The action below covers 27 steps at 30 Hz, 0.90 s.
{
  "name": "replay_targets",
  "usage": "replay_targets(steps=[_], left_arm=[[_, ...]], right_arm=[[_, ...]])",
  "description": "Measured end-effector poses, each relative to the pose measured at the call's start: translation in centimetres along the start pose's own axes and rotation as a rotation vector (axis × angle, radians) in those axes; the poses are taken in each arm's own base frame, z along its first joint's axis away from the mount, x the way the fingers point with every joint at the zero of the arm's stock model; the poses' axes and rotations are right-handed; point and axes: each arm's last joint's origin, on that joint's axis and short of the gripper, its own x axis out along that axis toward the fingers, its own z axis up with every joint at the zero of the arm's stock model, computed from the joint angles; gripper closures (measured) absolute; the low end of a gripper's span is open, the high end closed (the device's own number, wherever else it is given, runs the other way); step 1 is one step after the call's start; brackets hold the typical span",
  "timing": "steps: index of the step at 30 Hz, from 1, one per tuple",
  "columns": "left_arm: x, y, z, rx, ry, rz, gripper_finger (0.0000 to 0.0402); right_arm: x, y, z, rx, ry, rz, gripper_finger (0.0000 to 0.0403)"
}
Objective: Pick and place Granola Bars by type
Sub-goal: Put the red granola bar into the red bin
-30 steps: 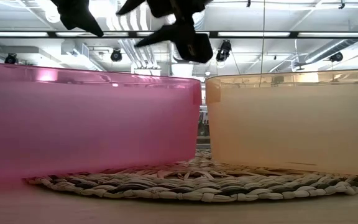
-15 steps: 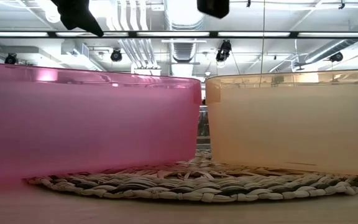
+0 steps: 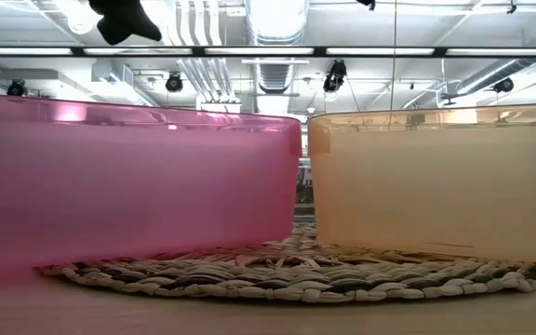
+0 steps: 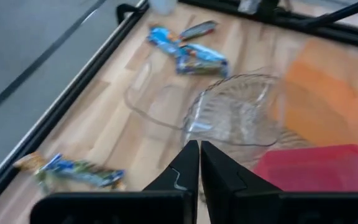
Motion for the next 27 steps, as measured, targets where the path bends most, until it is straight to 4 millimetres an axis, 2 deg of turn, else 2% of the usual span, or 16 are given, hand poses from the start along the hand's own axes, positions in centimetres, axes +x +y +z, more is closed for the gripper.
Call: replay_targets(steps=[7, 16, 19, 24, 27], left_arm=[[0.0, -0.1, 0.2, 0.035, -0.017, -0.037, 0.0401], [0.2, -0.2, 0.5, 0.105, -0.009, -0.042, 0.0396], [0.3, -0.3, 1.3, 0.103, -0.015, -0.041, 0.0370], [0.9, -0.5, 3.1, 0.094, 0.006, -0.026, 0.0300], [1.7, -0.6, 3.5, 0.080, 0.080, -0.015, 0.0263]], right_arm=[[-2.8, -1.0, -0.4, 0.000, -0.022, -0.133, 0.0394], [-6.7, -2.7, -1.1, 0.008, 0.005, -0.213, 0.0394], [-8.1, -3.0, -1.4, 0.005, -0.008, -0.228, 0.0394], [-10.4, -3.5, -1.6, -0.009, -0.057, -0.225, 0.0394], [-11.6, -3.6, -1.8, -0.026, -0.081, -0.210, 0.0394]])
